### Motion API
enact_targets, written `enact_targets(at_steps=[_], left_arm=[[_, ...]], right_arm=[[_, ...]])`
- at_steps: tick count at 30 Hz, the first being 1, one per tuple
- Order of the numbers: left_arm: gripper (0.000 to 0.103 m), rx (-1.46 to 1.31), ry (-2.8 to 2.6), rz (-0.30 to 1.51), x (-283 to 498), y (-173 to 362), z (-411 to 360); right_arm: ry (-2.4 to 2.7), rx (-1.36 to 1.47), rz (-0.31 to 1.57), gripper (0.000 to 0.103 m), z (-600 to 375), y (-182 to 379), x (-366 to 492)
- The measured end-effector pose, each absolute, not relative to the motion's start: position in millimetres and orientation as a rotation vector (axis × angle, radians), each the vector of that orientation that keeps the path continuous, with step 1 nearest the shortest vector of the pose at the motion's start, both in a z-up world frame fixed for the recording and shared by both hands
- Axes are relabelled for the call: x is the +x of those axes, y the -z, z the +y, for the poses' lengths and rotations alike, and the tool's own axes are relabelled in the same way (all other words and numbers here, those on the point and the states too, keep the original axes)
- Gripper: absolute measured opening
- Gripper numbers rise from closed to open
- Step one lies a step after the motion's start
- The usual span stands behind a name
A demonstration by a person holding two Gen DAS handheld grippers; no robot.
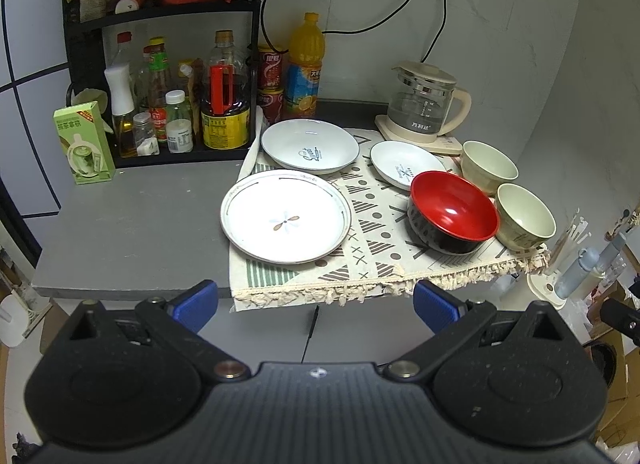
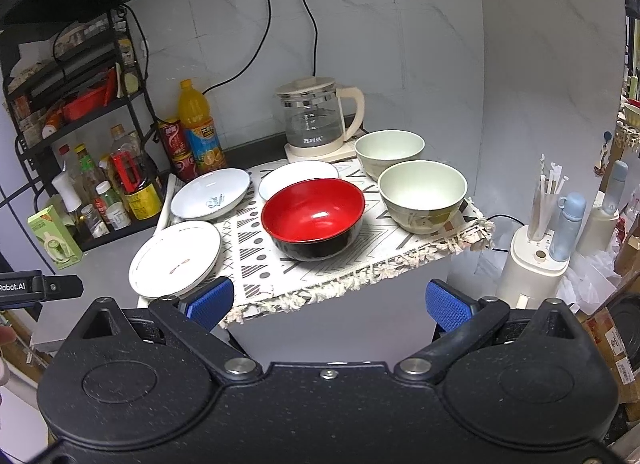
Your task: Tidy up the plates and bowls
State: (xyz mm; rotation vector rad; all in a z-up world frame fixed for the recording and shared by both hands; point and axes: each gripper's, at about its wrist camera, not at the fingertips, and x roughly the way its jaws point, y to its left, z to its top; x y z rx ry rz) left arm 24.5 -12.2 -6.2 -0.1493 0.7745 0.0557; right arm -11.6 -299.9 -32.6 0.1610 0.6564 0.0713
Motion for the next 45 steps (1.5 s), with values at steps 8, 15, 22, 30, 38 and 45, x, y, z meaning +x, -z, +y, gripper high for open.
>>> enact_targets(at_steps=[8, 15, 22, 30, 38, 45], left_arm=[[0.103, -0.143, -0.046, 0.788, 47.4, 11.8, -29.5], [0.103, -0.141, -0.022, 0.785, 78.6, 19.6, -47.7], [0.102, -0.143, 0.011, 0.795, 122.0, 25.6, -73.5], [0.101, -0.149, 0.070, 0.824, 182.1, 34.9, -111.1], [0.100, -0.132, 0.145, 0.853, 240.4, 43.2, -150.6], [0.095, -0.100, 0.234, 0.889, 288.9, 54.5, -185.6]], right_arm=[[-0.054, 0.182, 0.666, 0.103, -318.6, 42.4, 7.7], [-0.001, 0.201, 0.651, 0.103, -345.0, 50.1, 35.8], [0.009, 0.239, 0.675, 0.103, -374.9, 61.4, 70.3], [0.026, 0.258, 0.705, 0.103, -404.1, 73.9, 117.1], [0.054, 0.292, 0.755, 0.093, -427.9, 89.8, 159.6], [0.078, 0.311, 0.809, 0.079, -441.1, 106.6, 191.4]])
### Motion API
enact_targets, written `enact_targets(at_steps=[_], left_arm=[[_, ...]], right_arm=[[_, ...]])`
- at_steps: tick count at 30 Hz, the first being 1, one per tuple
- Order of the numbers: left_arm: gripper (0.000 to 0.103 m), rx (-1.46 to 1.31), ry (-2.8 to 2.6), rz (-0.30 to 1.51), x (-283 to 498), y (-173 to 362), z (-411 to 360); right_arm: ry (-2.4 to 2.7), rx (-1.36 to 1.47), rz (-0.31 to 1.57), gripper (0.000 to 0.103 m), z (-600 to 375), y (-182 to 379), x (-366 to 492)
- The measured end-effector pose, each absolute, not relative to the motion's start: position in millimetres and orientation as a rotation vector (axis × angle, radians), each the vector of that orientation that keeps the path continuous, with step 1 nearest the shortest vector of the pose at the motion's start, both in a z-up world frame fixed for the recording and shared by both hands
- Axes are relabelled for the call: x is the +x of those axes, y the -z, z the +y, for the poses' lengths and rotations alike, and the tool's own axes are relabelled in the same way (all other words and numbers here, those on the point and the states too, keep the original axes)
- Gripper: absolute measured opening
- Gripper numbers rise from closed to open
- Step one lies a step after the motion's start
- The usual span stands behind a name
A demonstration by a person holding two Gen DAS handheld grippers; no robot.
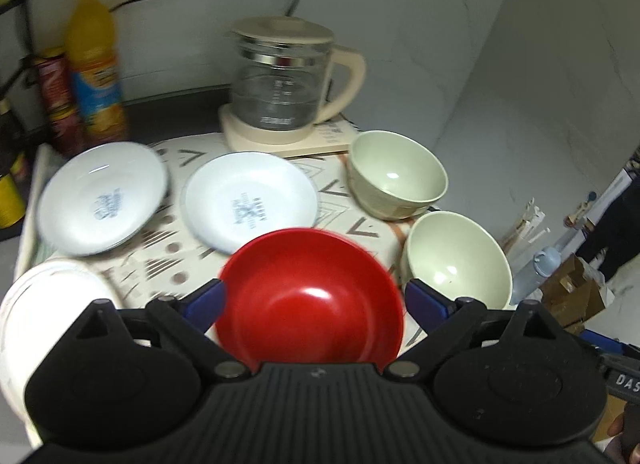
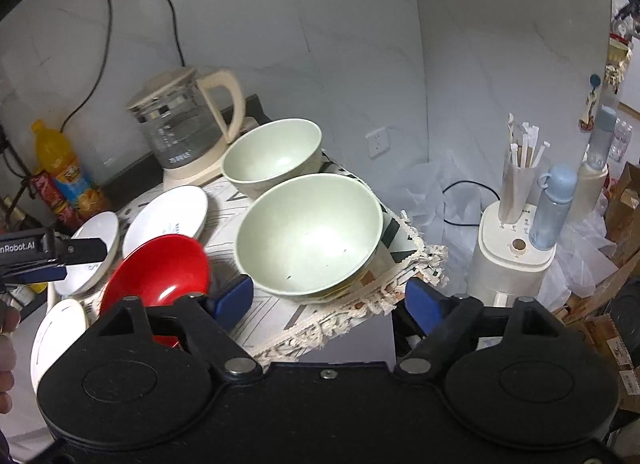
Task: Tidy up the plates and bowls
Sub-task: 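Reach both grippers to the large pale green bowl rim and close them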
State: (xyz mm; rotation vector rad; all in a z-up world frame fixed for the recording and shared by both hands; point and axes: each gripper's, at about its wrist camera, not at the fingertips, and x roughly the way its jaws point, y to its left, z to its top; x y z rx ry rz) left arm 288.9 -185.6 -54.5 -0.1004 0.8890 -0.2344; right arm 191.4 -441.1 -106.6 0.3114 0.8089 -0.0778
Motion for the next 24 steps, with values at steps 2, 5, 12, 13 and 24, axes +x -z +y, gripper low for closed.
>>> enact_targets(at_steps=[2, 5, 12, 13, 24], left_arm=[[0.092, -0.096, 0.255, 0.904, 300.1, 57.7, -193.5], [0.090, -0.073, 0.293, 0.923, 315.7, 63.4, -208.3], [0.084, -0.024, 0.366, 0.958, 347.0, 77.4, -238.6], [0.082, -0.021, 0.379, 0.962, 351.1, 79.6, -242.3], [0.059, -0.003, 0.506, 1.035, 385.2, 106.2, -274.3]], right_arm=[[0.092, 0.311, 0.824, 0.075, -443.9, 112.1, 199.9], [0.112, 0.313, 0.840, 0.070, -447.9, 118.7, 210.2], [0.159, 0.310, 0.878, 0.065, -454.4, 132.3, 232.0], [0.165, 0.313, 0.883, 0.065, -455.2, 134.1, 235.0], [0.180, 0.368, 0.950, 0.045, -458.7, 154.9, 257.2]])
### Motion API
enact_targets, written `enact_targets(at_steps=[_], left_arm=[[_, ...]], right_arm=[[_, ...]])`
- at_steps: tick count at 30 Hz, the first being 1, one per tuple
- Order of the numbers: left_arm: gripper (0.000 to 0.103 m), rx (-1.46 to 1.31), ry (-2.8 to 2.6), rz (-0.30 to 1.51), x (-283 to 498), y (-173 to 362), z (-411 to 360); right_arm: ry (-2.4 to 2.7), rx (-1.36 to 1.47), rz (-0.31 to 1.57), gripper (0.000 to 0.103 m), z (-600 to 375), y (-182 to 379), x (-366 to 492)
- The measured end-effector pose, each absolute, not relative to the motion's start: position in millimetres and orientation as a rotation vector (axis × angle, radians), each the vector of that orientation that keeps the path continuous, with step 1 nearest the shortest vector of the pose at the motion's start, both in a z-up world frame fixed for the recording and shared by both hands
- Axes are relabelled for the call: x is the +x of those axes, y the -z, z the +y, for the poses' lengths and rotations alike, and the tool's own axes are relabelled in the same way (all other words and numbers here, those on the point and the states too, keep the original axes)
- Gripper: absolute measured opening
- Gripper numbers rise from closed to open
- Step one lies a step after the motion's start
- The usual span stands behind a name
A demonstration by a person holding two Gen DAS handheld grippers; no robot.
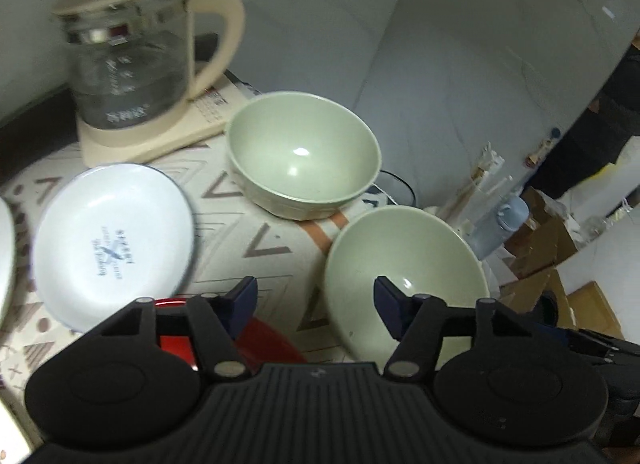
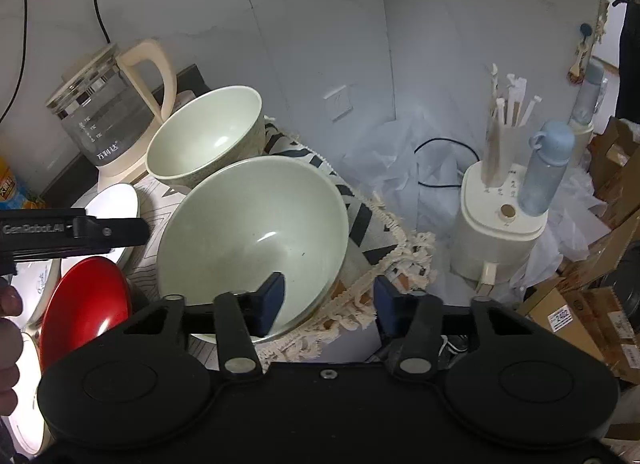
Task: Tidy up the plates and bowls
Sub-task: 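Reach both grippers to the large pale green bowl rim and close them, then lift the large pale green bowl with both grippers and carry it over the red bowl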
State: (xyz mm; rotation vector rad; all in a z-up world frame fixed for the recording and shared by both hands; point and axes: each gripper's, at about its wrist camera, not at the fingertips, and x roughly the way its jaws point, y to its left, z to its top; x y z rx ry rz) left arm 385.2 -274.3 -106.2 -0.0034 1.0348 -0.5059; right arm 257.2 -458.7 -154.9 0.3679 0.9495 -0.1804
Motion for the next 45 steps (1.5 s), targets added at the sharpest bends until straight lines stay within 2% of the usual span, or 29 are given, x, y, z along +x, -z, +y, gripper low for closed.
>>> enact_targets(at_steps=[5, 8, 13, 16, 26, 45], left_arm=[[0.046, -0.008, 0.531, 1.074, 397.8, 118.8, -286.6], [0.037, -0.022, 0.543, 1.105, 404.7, 125.4, -291.9], [0.020, -0.030, 0.547, 1.152, 413.8, 136.6, -299.4], [0.015, -0.037, 0.531, 1.171, 417.0, 143.3, -301.1], [0.013, -0.040, 0.499, 1.177, 414.8, 146.0, -301.1], [0.013, -0.102, 0.470, 1.013, 390.7, 78.6, -271.8]], right_arm=[[0.181, 0.399, 0.987, 0.026, -459.7, 163.4, 264.9], [0.175, 0.411, 1.000, 0.019, -459.1, 167.0, 267.3], [0.185, 0.426, 0.998, 0.017, -461.9, 172.5, 271.9], [0.183, 0.429, 0.987, 0.015, -465.3, 174.0, 274.1], [0.160, 0.421, 0.932, 0.014, -468.1, 162.8, 273.4], [0.062, 0.336, 0.757, 0.015, -443.4, 96.7, 259.5]])
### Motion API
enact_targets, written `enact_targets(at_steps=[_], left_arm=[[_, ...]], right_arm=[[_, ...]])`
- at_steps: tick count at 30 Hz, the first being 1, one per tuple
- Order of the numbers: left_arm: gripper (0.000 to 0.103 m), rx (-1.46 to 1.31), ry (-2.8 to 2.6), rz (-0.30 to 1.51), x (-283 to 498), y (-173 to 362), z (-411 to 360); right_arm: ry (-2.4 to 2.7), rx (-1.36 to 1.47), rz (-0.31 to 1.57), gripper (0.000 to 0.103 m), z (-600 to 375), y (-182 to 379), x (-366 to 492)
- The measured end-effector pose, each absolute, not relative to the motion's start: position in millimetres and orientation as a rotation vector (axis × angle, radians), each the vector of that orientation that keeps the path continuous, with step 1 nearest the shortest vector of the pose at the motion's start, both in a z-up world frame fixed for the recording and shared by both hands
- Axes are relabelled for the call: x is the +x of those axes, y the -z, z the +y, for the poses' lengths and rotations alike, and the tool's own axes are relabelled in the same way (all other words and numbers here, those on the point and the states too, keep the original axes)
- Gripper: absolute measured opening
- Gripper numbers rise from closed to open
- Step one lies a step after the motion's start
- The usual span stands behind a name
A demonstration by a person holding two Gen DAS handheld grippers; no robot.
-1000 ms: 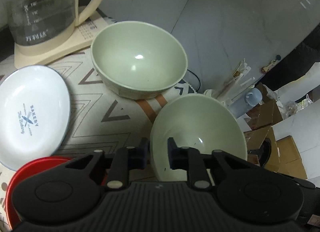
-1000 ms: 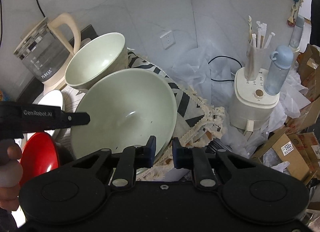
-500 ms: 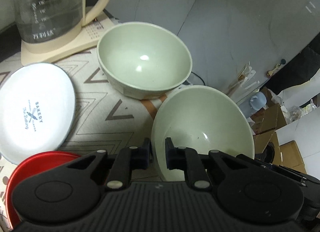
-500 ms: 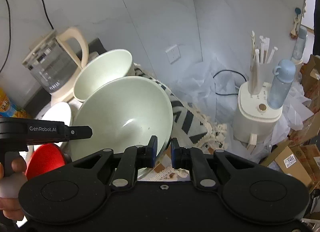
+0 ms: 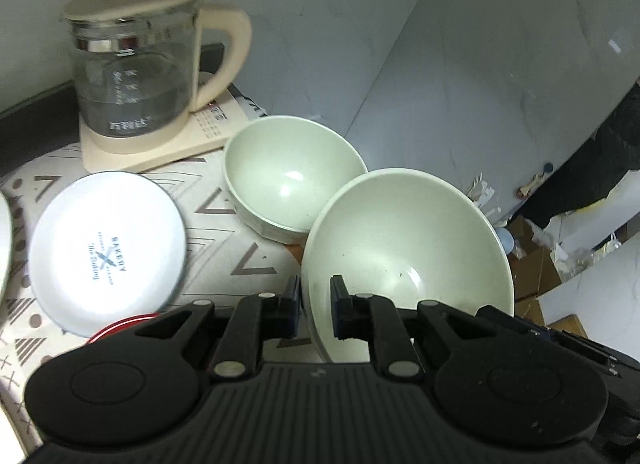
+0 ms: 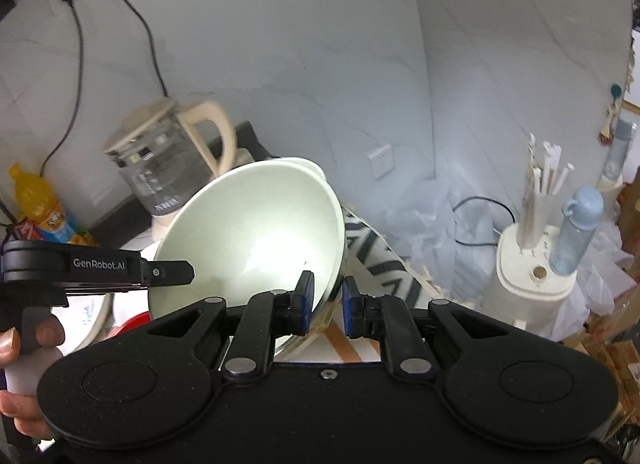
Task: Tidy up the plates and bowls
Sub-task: 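Lift the large pale green bowl with both grippers and carry it over the red bowl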
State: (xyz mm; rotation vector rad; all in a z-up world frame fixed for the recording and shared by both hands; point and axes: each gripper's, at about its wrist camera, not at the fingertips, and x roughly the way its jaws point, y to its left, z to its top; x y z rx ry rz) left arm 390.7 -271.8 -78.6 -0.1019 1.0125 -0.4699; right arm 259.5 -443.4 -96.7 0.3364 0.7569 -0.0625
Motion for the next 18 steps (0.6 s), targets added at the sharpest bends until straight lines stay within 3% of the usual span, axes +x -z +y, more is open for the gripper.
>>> enact_targets(at_steps=[18], left_arm=[[0.013, -0.180, 0.310, 0.946, 345.5, 50.6, -188.6]], right_arm=[[-0.157, 0.281, 0.759, 0.015, -377.9, 85.6, 255.7]])
